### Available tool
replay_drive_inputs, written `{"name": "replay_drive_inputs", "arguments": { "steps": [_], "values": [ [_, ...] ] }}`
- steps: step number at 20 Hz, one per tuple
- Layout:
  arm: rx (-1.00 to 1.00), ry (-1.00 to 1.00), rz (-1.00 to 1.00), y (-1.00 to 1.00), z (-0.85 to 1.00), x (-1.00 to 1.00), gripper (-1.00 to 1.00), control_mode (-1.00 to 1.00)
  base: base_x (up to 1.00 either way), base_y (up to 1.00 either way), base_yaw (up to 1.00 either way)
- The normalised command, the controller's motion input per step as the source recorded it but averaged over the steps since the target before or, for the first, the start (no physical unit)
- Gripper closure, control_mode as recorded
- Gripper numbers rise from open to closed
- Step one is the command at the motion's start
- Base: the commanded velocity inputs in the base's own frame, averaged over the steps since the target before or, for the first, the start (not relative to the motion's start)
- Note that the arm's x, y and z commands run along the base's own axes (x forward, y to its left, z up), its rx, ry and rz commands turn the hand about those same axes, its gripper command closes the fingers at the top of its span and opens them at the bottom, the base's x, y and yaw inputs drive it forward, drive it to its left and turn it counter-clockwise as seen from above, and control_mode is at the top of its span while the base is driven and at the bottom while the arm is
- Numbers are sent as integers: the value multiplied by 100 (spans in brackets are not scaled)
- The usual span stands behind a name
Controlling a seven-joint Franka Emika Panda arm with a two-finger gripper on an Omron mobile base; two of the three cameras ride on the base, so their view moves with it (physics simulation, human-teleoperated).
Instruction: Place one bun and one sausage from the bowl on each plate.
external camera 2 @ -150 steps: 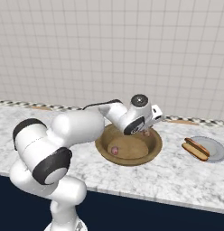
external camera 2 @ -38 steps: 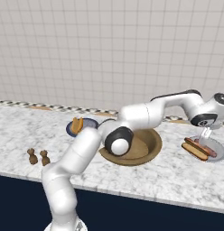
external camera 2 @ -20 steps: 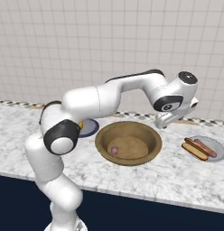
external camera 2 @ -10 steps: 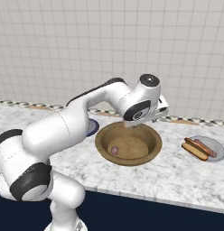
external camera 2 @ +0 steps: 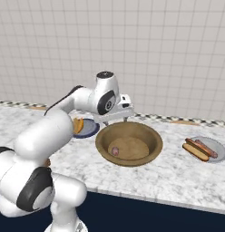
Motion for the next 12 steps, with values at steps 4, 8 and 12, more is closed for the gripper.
{"name": "replay_drive_inputs", "arguments": {
  "steps": [4,8,12],
  "values": [
    [11,22,-32,59,-56,90,-100,-100,0,0,0],
    [0,41,-22,-25,0,4,-100,-100,0,0,0],
    [7,23,-6,-79,7,-45,-100,-100,0,0,0]
  ]
}}
